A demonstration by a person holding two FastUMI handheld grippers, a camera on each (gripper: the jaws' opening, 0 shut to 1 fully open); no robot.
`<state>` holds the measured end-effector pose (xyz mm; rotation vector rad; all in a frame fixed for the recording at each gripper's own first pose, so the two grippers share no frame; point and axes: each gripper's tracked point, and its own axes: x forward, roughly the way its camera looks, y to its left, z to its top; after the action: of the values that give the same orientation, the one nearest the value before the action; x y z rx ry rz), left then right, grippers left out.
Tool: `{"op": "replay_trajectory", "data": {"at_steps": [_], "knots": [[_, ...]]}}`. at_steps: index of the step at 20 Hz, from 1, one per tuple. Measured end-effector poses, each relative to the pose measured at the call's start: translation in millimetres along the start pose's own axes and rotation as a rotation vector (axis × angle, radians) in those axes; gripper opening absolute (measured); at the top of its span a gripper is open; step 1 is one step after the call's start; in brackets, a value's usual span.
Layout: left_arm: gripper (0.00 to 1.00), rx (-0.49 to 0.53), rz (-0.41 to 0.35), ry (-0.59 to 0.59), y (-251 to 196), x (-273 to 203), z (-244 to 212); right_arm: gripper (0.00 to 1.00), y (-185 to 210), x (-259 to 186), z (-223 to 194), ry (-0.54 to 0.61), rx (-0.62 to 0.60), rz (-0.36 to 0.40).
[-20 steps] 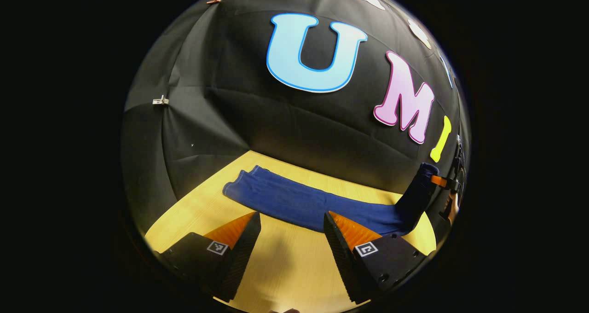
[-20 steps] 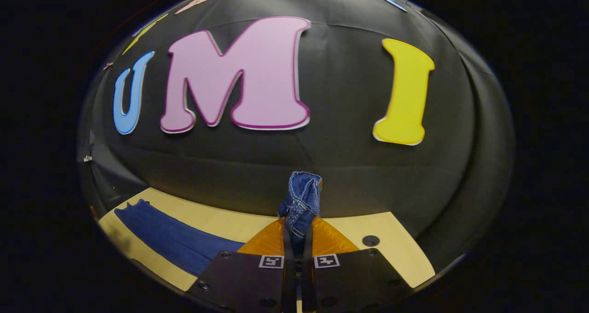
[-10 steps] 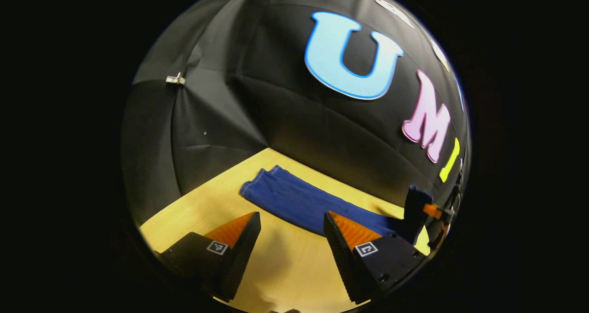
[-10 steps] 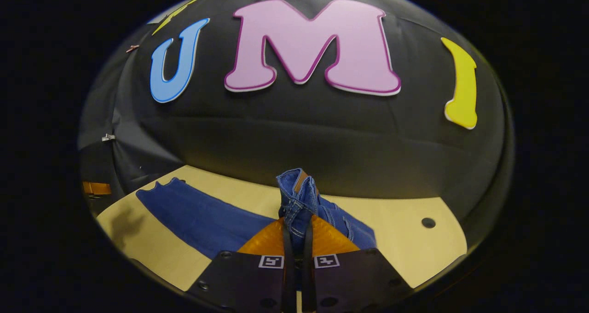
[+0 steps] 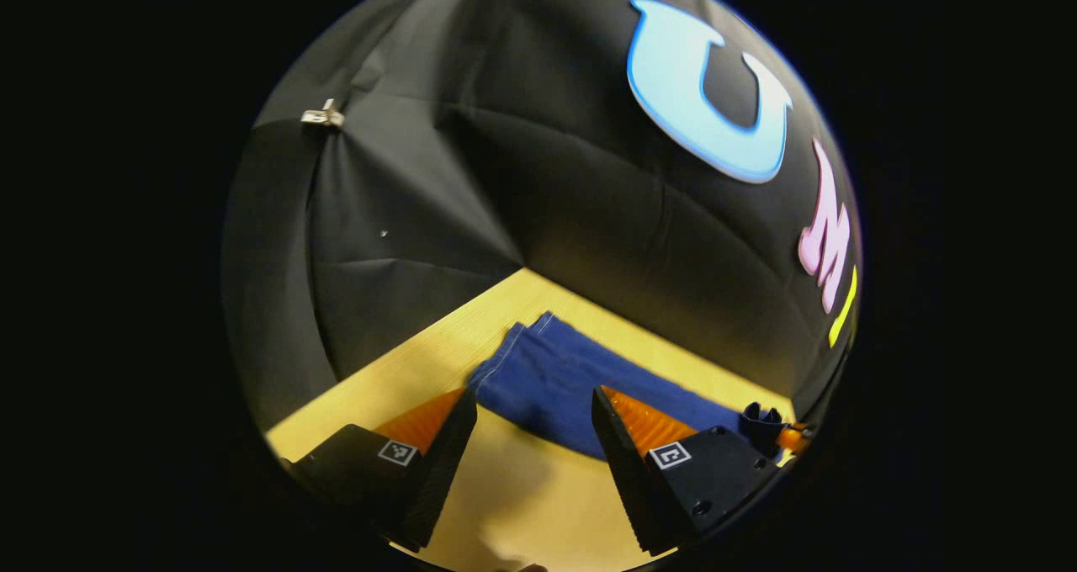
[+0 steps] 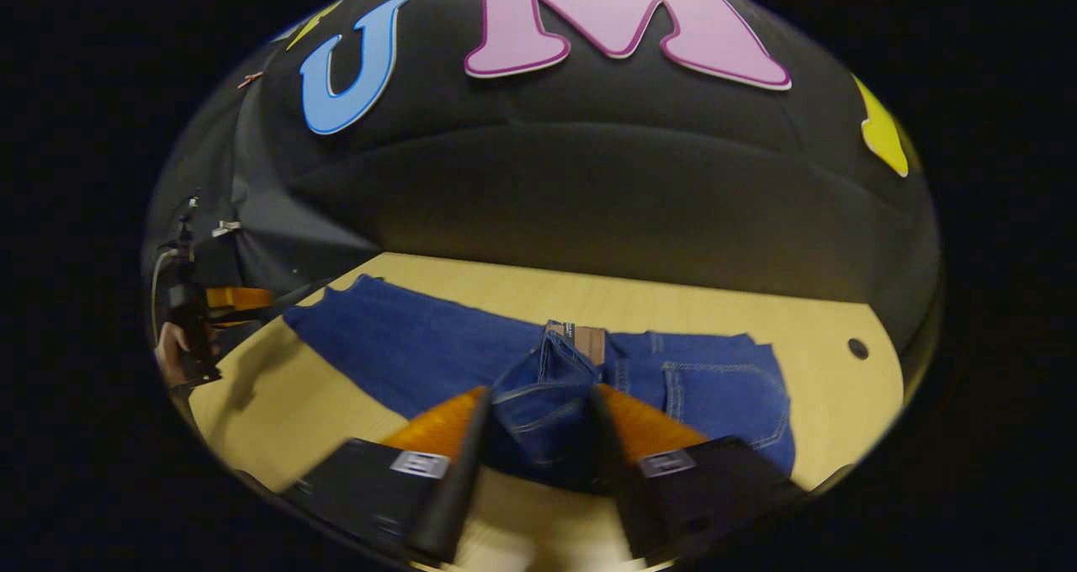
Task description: Grasp the waist and the cuffs of the jeans and fold them to make the two legs overlap; first hold the waist and fold one-third of the jeans toward the cuffs, then hold the cuffs and fold the remaining one-third in the same direction to finish folding.
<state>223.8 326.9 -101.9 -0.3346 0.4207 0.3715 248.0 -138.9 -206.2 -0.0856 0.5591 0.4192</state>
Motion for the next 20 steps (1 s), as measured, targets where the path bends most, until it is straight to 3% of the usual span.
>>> {"op": "replay_trajectory", "data": {"at_steps": [2, 3, 4, 5, 9, 12, 16, 17, 20], "knots": [[0.77, 0.077, -0.013, 0.021, -6, 11, -3, 0.97, -5, -16, -2, -0.011, -0.014, -0.014], [0.81, 0.115, -0.017, 0.022, -8, 15, -2, 0.98, -5, -21, -5, -0.009, -0.005, -0.011], [0.77, 0.147, -0.017, 0.024, -6, 20, 2, 0.98, -5, -25, -9, -0.003, 0.008, -0.005], [0.81, 0.166, -0.012, 0.032, -3, 29, 6, 0.98, -7, -31, -10, -0.003, 0.017, -0.008], [0.81, 0.162, -0.01, 0.096, 4, 72, 11, 0.98, -17, -52, -7, -0.026, 0.034, -0.005], [0.81, 0.163, 0.004, 0.173, 10, 93, -2, 0.98, -35, -58, -10, -0.028, 0.086, -0.049], [0.77, 0.23, 0.011, 0.226, 13, 105, -18, 0.99, -49, -67, -16, -0.006, 0.145, -0.066], [0.82, 0.24, 0.008, 0.225, 12, 107, -18, 0.99, -49, -70, -17, -0.004, 0.184, -0.063], [0.84, 0.257, -0.007, 0.243, 9, 107, -20, 0.99, -59, -72, -21, -0.004, 0.261, -0.085]]}}
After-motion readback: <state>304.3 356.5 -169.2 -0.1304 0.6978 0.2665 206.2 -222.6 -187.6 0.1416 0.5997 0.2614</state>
